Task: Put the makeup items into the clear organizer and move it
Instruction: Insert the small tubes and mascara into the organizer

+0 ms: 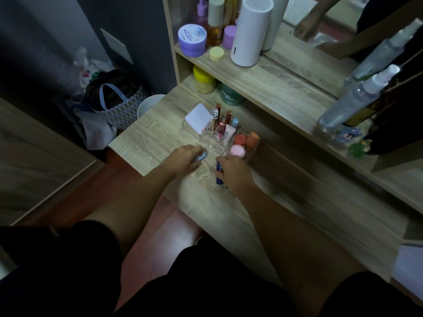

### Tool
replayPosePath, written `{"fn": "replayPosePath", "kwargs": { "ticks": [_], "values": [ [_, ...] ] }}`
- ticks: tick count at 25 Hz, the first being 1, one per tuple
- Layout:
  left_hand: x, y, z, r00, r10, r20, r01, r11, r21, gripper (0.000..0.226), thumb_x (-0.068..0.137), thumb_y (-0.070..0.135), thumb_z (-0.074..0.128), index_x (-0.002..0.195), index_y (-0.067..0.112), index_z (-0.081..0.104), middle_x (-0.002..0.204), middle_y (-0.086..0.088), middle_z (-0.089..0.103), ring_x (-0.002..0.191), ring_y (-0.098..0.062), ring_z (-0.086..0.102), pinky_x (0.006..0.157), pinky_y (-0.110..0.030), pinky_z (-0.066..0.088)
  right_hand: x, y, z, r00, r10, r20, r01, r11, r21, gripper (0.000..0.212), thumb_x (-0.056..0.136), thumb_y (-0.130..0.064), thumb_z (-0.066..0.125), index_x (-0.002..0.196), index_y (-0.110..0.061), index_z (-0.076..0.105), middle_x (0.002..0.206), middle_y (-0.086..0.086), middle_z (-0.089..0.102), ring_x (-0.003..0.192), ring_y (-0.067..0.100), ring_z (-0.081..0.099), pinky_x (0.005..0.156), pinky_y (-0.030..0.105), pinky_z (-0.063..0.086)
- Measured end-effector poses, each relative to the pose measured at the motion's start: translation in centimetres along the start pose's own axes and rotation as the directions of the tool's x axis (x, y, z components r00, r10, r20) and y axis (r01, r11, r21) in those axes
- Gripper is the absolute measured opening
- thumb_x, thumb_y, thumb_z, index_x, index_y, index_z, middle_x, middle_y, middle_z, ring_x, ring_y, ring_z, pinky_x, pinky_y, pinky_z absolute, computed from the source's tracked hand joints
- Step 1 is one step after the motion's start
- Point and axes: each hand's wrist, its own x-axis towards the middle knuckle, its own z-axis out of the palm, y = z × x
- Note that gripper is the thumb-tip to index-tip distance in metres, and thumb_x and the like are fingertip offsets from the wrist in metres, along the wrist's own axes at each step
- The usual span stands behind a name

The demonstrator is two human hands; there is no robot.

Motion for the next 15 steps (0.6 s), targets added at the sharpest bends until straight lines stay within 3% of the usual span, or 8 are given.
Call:
{"fn": "replayPosePath", "kwargs": {
  "ticks": [4,8,12,15],
  "values": [
    [0.2,-0.1,0.1,0.994,-0.106,0.011,0.107,0.992,-0.063,0.041,0.076,0.02,0.068,0.11,0.006,0.05,0.107,-0.019,0.063,0.096,-0.035,0.059,0.079,-0.036,0.044,0.1,-0.5,0.0,0.999,0.04,0.006,-0.039,0.999,-0.018,0.034,0.087,-0.021,0.059,0.117,-0.008,0.054,0.111,0.019,0.064,0.102,0.035,0.061,0.082,0.043,0.052],
    [0.9,-0.4,-1.0,0.979,-0.203,-0.032,0.191,0.955,-0.229,0.048,0.076,0.021,0.07,0.119,0.01,0.054,0.101,-0.014,0.068,0.088,-0.03,0.064,0.08,-0.035,0.05,0.9,-0.8,-0.7,0.991,0.09,-0.095,-0.072,0.981,0.18,0.037,0.084,-0.013,0.061,0.12,-0.01,0.055,0.113,0.018,0.065,0.103,0.035,0.062,0.085,0.044,0.054],
    [0.6,-1.1,-1.7,0.94,-0.339,-0.045,0.26,0.793,-0.552,0.041,0.078,0.014,0.068,0.118,0.013,0.058,0.085,-0.004,0.061,0.075,-0.017,0.058,0.073,-0.026,0.045,1.1,-1.2,-0.7,0.934,0.284,-0.214,-0.095,0.778,0.621,0.036,0.078,-0.006,0.067,0.114,-0.012,0.063,0.106,0.016,0.068,0.091,0.028,0.066,0.087,0.045,0.056],
    [0.8,-1.0,-2.8,0.922,-0.381,-0.064,0.214,0.642,-0.736,0.019,0.077,0.01,0.066,0.095,0.015,0.064,0.084,-0.008,0.057,0.076,-0.019,0.053,0.073,-0.034,0.044,0.8,-1.2,-0.8,0.874,0.377,-0.305,-0.012,0.644,0.765,0.027,0.079,-0.004,0.07,0.106,-0.008,0.068,0.094,0.018,0.072,0.081,0.024,0.069,0.082,0.041,0.059]
  ]
}}
